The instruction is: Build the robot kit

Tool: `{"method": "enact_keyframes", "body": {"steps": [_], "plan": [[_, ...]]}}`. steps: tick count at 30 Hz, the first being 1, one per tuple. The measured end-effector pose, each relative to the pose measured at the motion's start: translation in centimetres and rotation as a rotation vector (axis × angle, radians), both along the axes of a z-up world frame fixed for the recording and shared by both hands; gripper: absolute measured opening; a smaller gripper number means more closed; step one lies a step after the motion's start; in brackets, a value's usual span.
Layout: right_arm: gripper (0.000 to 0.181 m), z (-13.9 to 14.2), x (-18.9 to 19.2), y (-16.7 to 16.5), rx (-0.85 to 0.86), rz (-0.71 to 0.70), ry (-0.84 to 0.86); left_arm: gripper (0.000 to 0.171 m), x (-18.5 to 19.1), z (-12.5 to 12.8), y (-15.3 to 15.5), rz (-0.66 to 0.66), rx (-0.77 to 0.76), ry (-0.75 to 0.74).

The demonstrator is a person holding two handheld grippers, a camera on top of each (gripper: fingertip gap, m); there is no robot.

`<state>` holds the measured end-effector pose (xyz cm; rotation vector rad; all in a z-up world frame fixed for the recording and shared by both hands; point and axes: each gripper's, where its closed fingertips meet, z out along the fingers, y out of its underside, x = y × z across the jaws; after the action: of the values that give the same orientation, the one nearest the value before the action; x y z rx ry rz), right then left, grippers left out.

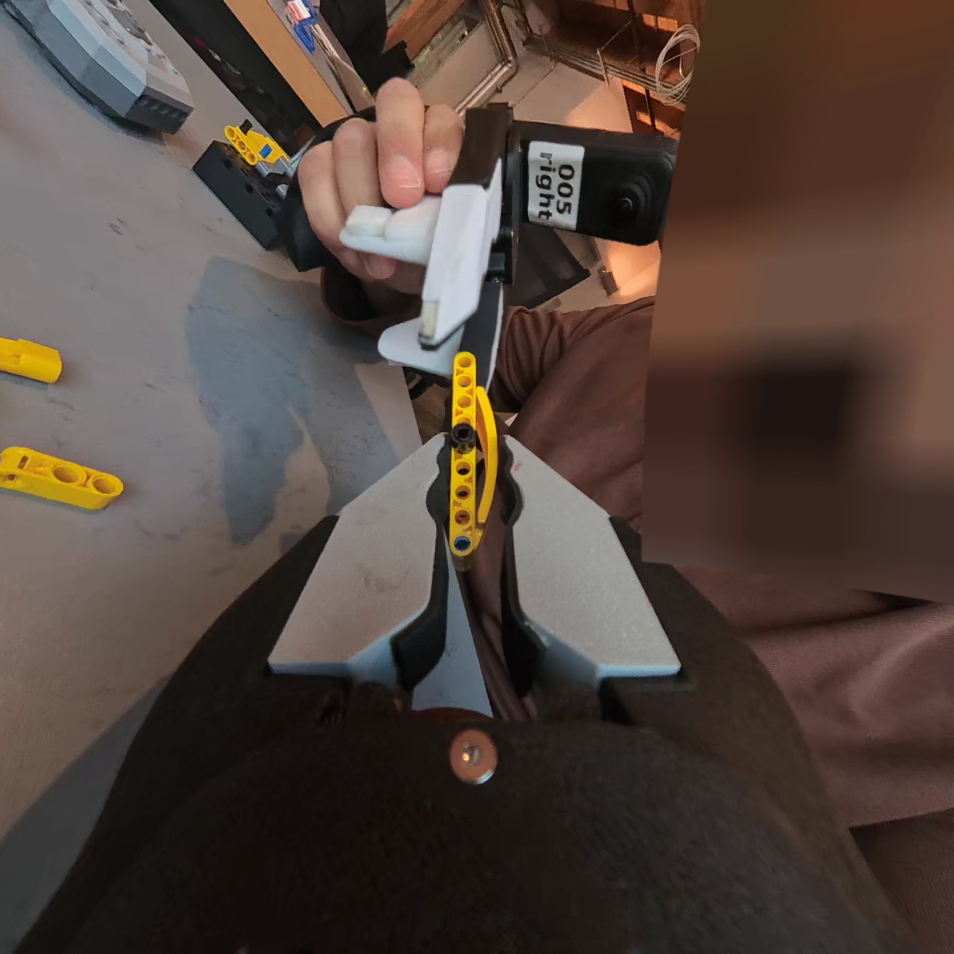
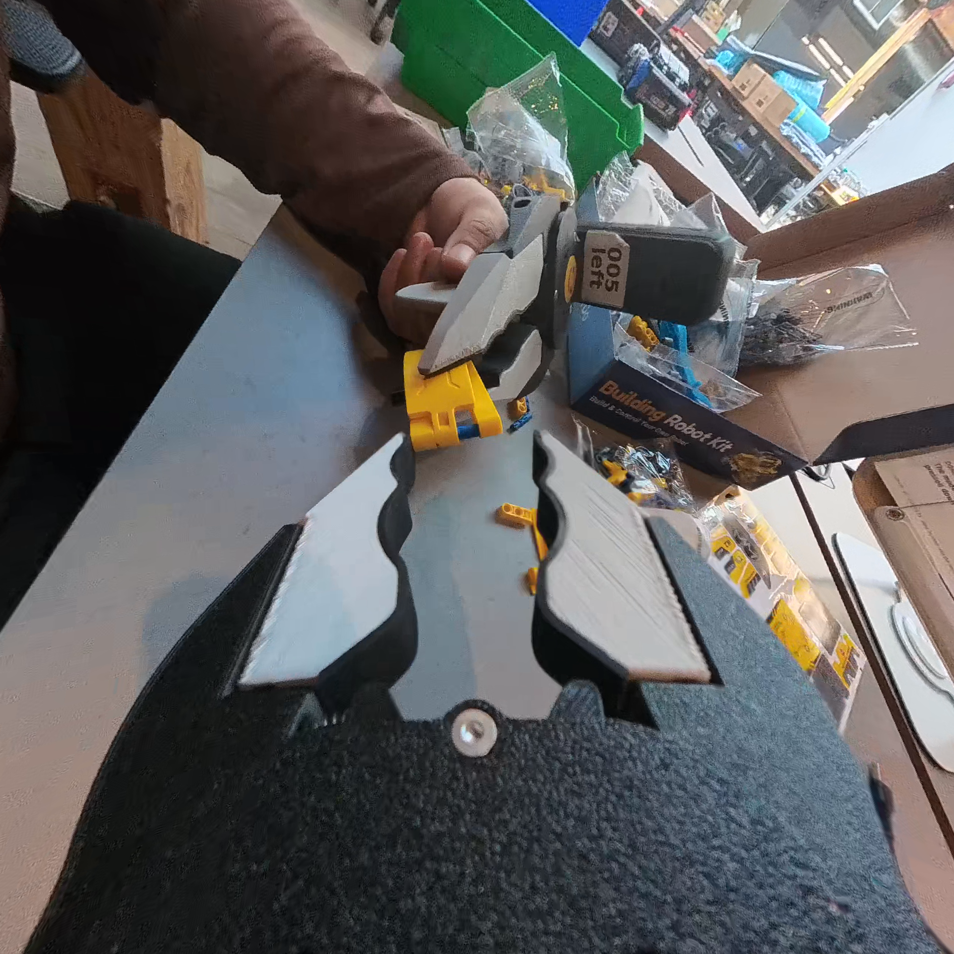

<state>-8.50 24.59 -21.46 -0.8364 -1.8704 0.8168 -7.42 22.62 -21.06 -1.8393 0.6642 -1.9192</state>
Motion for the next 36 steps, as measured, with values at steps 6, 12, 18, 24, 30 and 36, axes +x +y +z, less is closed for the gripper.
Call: {"method": "enact_keyframes", "body": {"steps": [6, 12, 18, 24, 30, 36], "plan": [[0.034, 0.0, -0.2, -1.0, 0.039, 0.042, -0.006, 0.013, 0.0, -0.1, 0.0, 0.003, 0.007, 0.007], [0.033, 0.0, -0.6, -0.5, 0.057, -0.020, -0.019, 0.013, -0.6, 0.2, 0.6, 0.049, 0.025, -0.009], [0.033, 0.4, -0.7, -0.2, 0.033, -0.080, -0.010, 0.013, -0.7, 0.7, 0.9, 0.105, 0.075, -0.027], [0.033, 0.8, -1.4, 0.8, -0.007, -0.152, -0.013, 0.013, -1.4, 1.4, 2.3, 0.176, 0.025, -0.096], [0.000, 2.3, -1.4, 4.9, -0.450, -0.242, 0.054, 0.012, -4.1, 5.2, 5.6, 0.480, 0.391, -0.118], [0.021, 4.5, -1.1, 5.0, -0.935, -0.116, 0.131, 0.013, -3.5, 6.7, 7.0, 0.655, 0.448, -0.226]]}}
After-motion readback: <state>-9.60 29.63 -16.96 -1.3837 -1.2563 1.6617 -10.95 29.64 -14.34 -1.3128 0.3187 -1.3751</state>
